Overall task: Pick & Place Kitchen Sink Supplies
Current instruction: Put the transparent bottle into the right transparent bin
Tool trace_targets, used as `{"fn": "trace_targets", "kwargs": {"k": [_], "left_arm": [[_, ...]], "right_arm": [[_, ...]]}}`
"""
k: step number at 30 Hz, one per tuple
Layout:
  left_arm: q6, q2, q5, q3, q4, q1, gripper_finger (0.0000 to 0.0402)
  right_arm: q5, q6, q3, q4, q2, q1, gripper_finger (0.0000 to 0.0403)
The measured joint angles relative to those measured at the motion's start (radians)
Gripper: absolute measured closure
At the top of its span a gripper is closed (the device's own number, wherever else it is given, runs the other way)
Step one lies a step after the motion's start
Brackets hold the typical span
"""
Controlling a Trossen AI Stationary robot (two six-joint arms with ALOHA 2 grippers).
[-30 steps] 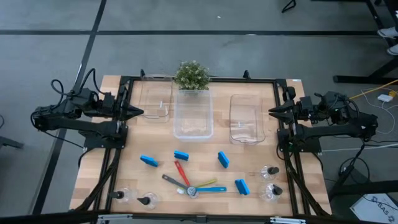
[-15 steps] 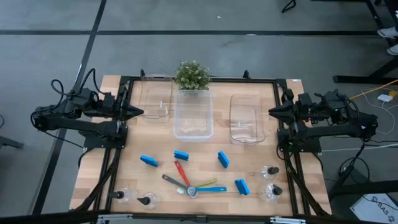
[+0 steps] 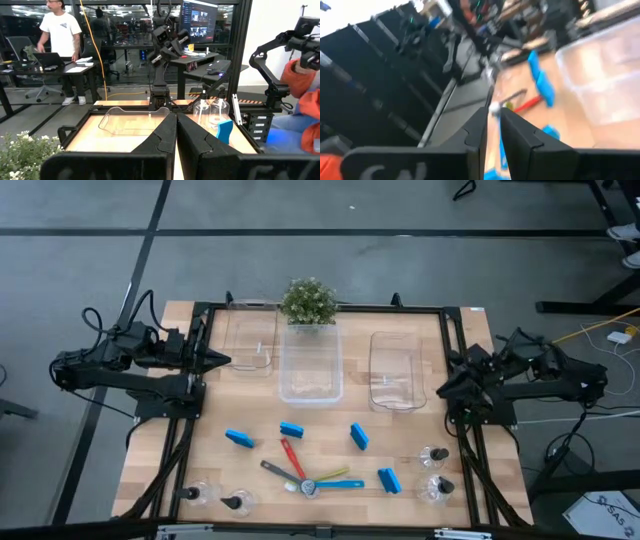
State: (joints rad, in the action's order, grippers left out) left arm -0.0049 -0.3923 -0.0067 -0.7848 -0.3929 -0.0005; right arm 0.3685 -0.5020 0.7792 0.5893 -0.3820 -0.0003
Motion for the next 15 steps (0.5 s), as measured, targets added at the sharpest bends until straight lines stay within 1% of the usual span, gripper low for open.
{"fn": "trace_targets", "kwargs": {"k": [5, 8, 15], "left_arm": [[0.0, 0.0, 0.0, 0.0, 0.0, 0.0, 0.0395], [0.0, 0.0, 0.0, 0.0, 0.0, 0.0, 0.0396], [0.0, 0.0, 0.0, 0.0, 0.0, 0.0, 0.0396]], "right_arm": [[-0.001, 0.013, 0.0, 0.035, 0.0, 0.0, 0.0347], [-0.03, 0.014, 0.0, 0.017, -0.003, 0.0, 0.0347], [-0.21, 0.092, 0.0, -0.001, -0.005, 0.0, 0.0347]]}}
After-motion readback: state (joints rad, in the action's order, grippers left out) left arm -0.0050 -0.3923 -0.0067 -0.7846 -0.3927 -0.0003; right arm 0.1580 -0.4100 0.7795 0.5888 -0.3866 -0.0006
